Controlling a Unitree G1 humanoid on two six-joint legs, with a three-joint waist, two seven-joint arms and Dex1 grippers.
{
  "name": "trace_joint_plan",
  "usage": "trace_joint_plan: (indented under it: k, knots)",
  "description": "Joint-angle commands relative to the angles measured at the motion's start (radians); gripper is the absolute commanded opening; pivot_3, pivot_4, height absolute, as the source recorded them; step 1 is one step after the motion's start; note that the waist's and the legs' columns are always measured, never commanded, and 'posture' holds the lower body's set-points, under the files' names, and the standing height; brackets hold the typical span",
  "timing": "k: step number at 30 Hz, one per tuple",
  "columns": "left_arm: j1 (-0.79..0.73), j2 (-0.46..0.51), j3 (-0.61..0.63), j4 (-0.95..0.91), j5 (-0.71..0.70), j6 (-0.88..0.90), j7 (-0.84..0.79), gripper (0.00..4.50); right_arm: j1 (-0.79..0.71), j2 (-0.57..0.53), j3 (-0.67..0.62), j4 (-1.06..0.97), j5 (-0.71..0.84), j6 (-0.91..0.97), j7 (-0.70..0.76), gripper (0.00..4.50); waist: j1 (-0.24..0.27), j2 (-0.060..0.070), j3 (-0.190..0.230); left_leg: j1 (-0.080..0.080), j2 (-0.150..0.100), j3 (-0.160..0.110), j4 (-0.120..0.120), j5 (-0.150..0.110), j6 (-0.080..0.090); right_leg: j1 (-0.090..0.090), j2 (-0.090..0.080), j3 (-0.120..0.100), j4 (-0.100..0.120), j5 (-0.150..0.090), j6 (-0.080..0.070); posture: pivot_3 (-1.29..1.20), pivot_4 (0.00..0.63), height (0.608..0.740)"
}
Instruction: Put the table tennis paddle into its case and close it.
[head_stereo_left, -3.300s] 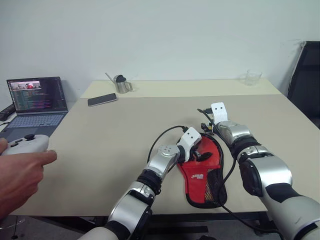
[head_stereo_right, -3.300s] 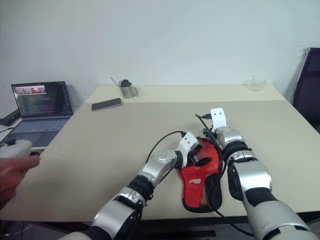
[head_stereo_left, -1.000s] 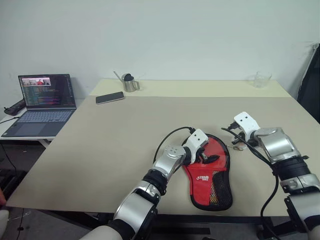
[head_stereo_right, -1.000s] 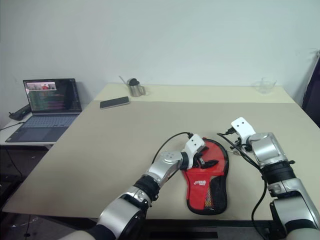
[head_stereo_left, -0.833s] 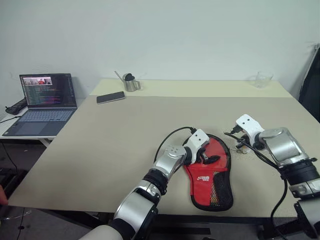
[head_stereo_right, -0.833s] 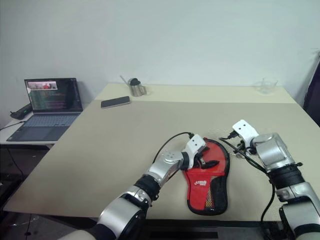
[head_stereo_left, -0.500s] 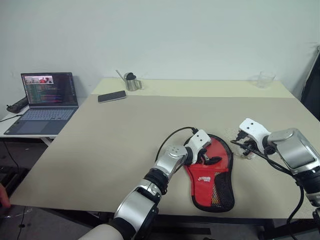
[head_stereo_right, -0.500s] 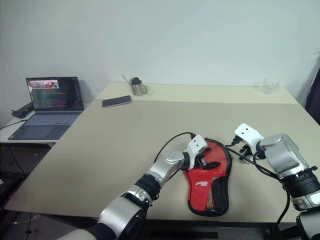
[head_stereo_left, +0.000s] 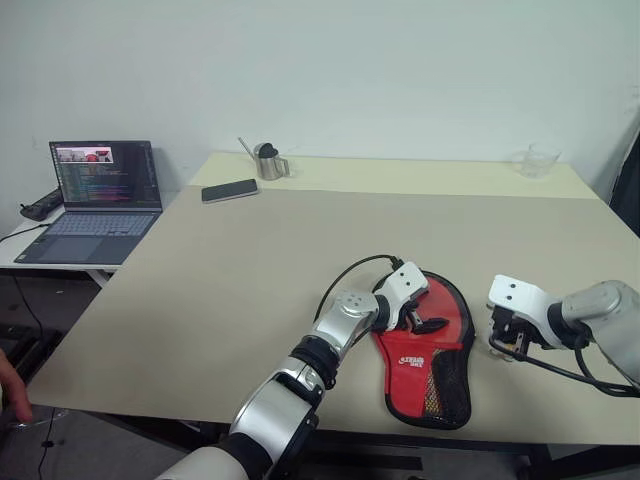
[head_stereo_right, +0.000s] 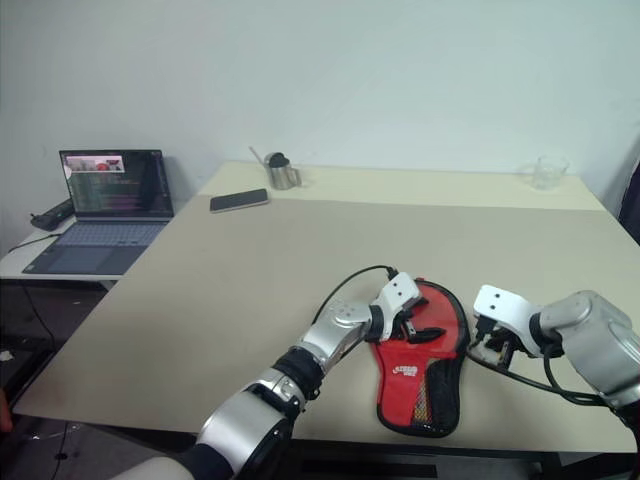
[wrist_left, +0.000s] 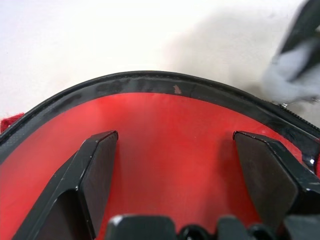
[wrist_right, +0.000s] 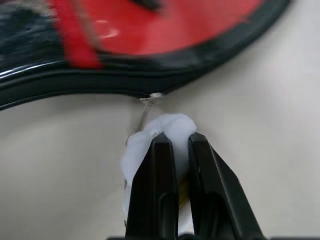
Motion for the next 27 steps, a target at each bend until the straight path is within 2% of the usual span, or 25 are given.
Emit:
trace_joint_plan:
  k: [1, 14, 22, 27]
  knots:
    - [0.013, -0.086, -0.025, 0.103, 0.031, 0.029, 0.010, 4.05, 0.066, -0.055, -0.029, -0.064, 0.034, -0.026, 0.050, 0.02, 0.003, 0.000, 0.000, 0.000, 0.000, 0.000, 0.000, 0.000, 0.000, 0.000, 0.000, 0.000, 0.000, 0.000, 0.000, 0.00, 0.150, 0.740]
    - [-0.008, -0.118, -0.046, 0.155, 0.042, 0.027, 0.040, 4.05, 0.239, -0.136, -0.072, -0.212, 0.095, -0.059, 0.079, 0.02, 0.005, -0.004, -0.002, 0.013, 0.002, 0.001, 0.000, -0.002, 0.002, 0.012, 0.001, 0.000, 0.000, -0.004, 0.007, 0.00, 0.150, 0.740]
    - [-0.016, -0.135, -0.052, 0.171, 0.043, 0.021, 0.038, 4.05, 0.356, -0.175, -0.170, -0.306, 0.183, -0.080, 0.130, 0.02, 0.009, -0.005, -0.003, 0.013, 0.002, 0.001, 0.000, -0.002, 0.001, 0.012, 0.001, 0.001, 0.001, -0.004, 0.007, 0.00, 0.150, 0.740]
    - [-0.023, -0.139, -0.056, 0.180, 0.044, 0.019, 0.035, 4.05, 0.456, -0.191, -0.218, -0.398, 0.260, -0.178, 0.213, 0.02, 0.009, -0.006, -0.003, 0.013, 0.002, 0.001, 0.000, -0.002, 0.000, 0.012, 0.001, 0.001, 0.001, -0.004, 0.007, 0.00, 0.150, 0.740]
